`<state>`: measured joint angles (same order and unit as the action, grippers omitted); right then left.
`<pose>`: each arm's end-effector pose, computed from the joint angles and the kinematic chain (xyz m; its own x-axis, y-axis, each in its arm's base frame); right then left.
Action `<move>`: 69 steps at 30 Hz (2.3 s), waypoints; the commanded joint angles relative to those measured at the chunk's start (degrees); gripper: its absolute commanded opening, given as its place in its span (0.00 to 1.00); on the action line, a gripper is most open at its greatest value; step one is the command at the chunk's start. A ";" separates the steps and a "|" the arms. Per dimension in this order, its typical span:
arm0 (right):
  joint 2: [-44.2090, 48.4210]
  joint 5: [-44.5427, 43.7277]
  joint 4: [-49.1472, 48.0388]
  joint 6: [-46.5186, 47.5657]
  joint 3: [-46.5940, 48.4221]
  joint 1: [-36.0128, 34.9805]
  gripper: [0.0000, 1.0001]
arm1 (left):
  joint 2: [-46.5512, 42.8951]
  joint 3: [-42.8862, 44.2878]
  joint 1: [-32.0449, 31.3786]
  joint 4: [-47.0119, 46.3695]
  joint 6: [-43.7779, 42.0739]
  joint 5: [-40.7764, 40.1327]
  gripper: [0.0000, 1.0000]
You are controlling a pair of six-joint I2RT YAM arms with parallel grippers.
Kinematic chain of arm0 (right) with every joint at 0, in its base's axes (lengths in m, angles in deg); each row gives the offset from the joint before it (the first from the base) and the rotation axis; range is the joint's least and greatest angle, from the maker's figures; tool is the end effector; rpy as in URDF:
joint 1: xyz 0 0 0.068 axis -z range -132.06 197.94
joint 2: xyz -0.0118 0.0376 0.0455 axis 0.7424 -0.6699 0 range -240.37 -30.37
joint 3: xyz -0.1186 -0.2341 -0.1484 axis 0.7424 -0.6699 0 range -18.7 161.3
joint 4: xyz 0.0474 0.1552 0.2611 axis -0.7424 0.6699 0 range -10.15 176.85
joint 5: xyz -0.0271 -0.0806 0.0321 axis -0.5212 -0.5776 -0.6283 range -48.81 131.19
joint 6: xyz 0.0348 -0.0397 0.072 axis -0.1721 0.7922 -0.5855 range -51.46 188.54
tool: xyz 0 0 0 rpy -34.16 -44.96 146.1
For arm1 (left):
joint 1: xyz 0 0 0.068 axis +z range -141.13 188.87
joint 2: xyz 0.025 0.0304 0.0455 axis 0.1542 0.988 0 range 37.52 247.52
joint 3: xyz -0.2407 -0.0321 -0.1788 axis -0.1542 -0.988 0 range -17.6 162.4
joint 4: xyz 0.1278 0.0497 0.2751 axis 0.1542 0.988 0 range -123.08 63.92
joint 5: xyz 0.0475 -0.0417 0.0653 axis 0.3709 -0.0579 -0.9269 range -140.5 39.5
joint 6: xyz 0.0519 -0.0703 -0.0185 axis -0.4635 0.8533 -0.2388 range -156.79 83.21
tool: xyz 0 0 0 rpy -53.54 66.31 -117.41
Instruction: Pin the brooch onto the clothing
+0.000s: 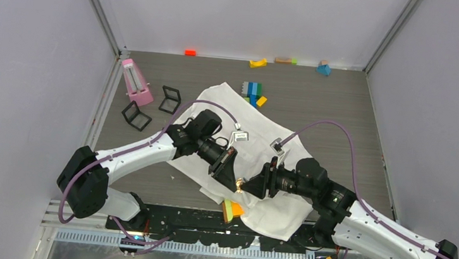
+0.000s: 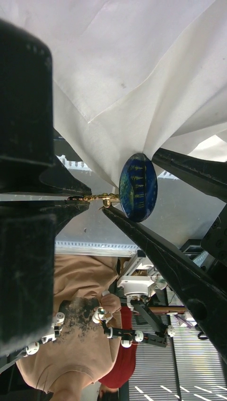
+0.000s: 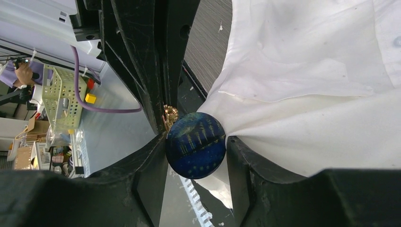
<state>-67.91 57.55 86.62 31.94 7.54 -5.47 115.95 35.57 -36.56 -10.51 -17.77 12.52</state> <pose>0.1190 0.1979 0.2471 -0.7030 0.0129 -0.7111 -0.6364 0.4350 0.6370 0.1783 -0.2821 0.2486 -0.7339 0.5343 -0.4195 0.5330 0.0700 -0.8432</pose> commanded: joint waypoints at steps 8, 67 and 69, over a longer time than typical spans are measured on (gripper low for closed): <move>-0.67 -10.05 -0.40 0.40 0.97 0.14 0.49 | -0.75 0.80 -1.37 -2.44 -0.13 4.77 0.00; -18.19 -28.32 33.43 -9.20 19.65 41.26 0.90 | 19.07 28.89 9.35 10.12 -4.47 -60.76 1.00; -18.72 -29.43 33.68 -10.87 17.46 43.04 0.91 | 23.23 32.53 10.49 10.15 -4.51 -66.13 1.00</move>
<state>-86.80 28.08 119.08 25.58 27.37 34.33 132.70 62.84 -28.41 -2.42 -22.27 -37.88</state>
